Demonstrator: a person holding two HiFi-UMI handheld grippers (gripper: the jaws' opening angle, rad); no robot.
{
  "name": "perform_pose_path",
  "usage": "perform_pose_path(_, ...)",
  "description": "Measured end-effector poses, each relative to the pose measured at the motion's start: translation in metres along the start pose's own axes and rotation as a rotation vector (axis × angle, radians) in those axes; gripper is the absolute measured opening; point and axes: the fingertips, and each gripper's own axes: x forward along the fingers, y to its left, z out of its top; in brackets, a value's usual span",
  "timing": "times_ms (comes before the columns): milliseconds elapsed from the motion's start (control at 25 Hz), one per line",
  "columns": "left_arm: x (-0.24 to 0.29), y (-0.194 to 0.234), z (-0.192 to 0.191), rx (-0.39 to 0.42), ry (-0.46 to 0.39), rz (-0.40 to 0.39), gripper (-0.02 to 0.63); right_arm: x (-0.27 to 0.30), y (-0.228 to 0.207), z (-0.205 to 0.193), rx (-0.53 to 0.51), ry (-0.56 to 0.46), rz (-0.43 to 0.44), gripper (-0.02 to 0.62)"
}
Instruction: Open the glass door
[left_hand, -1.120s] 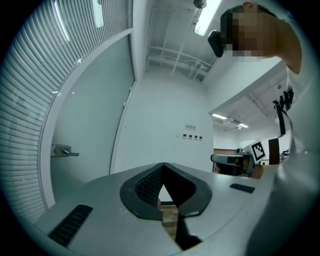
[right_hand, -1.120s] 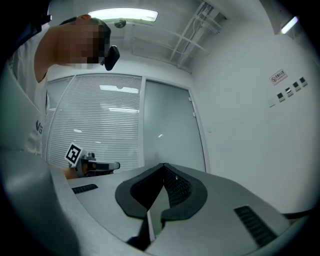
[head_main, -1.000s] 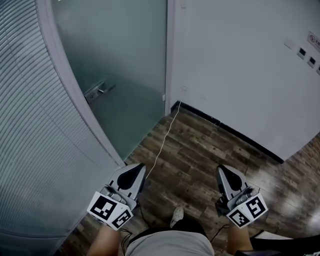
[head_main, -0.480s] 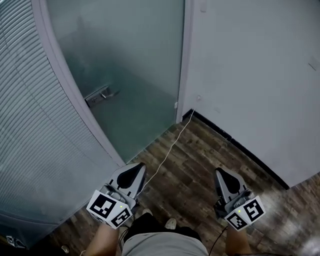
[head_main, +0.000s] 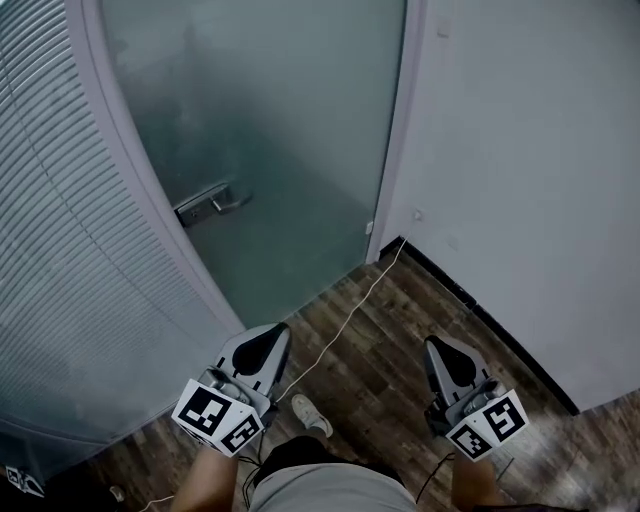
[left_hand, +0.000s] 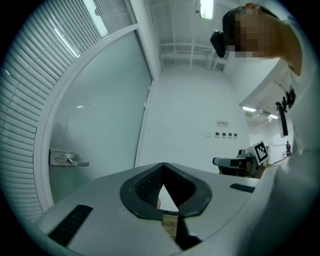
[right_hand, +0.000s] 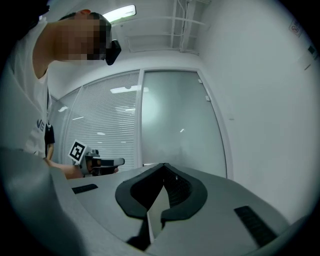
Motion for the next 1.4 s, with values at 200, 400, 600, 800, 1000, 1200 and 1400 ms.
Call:
perform_pose_path(200,0.027,0.044,0.006,0.002,-0.007,0.053,0.0,0.06,-0.024,-0.001,0.001,0.008,0.057,0.002)
perform_pose_path(400,0.05,0.112,0.008,0.006,-0.009,0.128,0.0,0.14,-0.035,-0.006,0.002,0.014,0.121,0.002)
perform_pose_path(600,0.062,0.169,0.011,0.015,-0.024,0.201,0.0,0.215,-0.031,-0.016,-0.003,0.015,0.217,0.002)
perform_pose_path(800,0.059,0.225,0.025,0.015,-0.035,0.274,0.0,0.293,-0.014,-0.016,-0.01,0.023,0.31,0.002)
perform_pose_path(1000,0.053,0.259,0.028,0.022,-0.048,0.362,0.0,0.345,-0.006,-0.025,-0.017,0.034,0.402,0.002)
perform_pose_path(1200,0.05,0.272,0.036,0.022,-0.053,0.432,0.0,0.38,-0.006,-0.025,-0.002,0.042,0.482,0.002)
perform_pose_path(1400,0.059,0.273,0.039,0.036,-0.068,0.54,0.0,0.411,-0.015,-0.029,0.005,0.052,0.602,0.002)
